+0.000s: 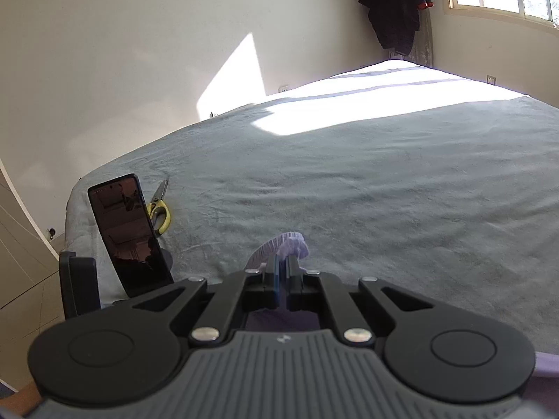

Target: Fold clothes

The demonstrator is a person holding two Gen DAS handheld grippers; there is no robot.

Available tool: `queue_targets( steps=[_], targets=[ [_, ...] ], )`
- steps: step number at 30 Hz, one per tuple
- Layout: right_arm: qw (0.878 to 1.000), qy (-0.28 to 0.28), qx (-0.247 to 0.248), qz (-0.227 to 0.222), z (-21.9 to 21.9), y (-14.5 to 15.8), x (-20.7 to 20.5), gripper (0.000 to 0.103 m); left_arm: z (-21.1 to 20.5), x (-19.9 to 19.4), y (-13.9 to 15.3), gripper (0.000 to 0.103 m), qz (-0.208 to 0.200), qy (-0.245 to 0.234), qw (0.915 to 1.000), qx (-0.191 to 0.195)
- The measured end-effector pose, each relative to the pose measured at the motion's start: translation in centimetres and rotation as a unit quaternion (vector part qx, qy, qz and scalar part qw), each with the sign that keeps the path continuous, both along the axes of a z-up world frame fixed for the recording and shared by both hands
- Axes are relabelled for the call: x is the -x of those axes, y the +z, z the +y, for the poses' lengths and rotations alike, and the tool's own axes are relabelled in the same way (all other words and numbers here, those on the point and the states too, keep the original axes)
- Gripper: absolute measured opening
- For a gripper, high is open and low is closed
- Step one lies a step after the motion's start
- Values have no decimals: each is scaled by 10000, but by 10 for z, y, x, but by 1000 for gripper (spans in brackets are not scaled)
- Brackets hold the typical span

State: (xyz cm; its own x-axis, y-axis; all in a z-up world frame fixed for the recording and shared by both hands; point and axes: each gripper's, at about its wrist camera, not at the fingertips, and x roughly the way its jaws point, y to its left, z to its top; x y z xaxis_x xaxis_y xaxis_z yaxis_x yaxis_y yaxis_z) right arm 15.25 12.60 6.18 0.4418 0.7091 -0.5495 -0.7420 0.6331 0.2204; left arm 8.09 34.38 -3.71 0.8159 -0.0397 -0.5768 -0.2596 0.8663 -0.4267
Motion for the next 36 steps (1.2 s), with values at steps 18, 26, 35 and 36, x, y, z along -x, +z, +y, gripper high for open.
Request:
queue_targets(
  steps=[18,26,35,36],
  targets=[
    [9993,-205,130,296,-7,-40,28,47,8,18,4,3,9,-36,9993,384],
    [9968,-651,37,454,-8,-65,-35,59,10,17,2,3,-6,-52,9990,444],
    [9930,-721,-59,938,6,-100,-89,55,10,8,-1,3,-19,-105,9994,317],
    [9927,-692,-128,978,7,-101,-90,50,9,8,-2,3,0,-100,9995,291]
  ],
)
